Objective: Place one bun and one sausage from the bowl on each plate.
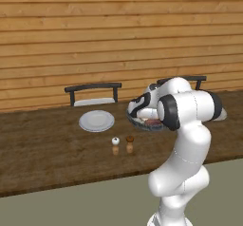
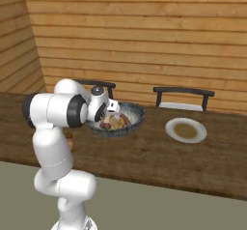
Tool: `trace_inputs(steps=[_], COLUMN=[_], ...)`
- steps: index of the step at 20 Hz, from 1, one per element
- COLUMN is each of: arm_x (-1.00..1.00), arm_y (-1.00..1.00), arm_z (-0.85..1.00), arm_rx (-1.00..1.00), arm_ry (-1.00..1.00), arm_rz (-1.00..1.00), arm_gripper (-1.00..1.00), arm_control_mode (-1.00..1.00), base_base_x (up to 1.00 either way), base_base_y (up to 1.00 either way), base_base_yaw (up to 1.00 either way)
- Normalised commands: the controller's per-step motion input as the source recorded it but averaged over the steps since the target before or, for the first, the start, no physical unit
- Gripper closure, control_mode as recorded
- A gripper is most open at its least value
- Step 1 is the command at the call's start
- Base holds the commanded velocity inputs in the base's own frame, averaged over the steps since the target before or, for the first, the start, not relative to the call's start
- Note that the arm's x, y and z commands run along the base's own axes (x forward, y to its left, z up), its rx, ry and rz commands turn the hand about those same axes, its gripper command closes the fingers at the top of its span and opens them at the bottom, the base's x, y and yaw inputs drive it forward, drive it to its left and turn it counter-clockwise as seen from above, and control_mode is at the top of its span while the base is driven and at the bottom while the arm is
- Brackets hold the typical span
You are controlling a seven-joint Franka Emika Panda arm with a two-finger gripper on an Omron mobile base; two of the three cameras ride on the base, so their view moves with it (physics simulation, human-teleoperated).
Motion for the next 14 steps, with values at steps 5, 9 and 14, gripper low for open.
trace_inputs(steps=[5, 9, 14], arm_x=[0.00, 0.00, 0.00], arm_y=[0.00, 0.00, 0.00], arm_z=[-0.12, -0.14, -0.08], arm_rx=[0.00, 0.00, 0.00], arm_ry=[0.00, 0.00, 0.00], arm_rz=[0.00, 0.00, 0.00], arm_gripper=[-1.00, -1.00, -1.00], arm_control_mode=[-1.00, -1.00, -1.00], base_base_x=[0.00, 0.00, 0.00], base_base_y=[0.00, 0.00, 0.00], base_base_yaw=[0.00, 0.00, 0.00])
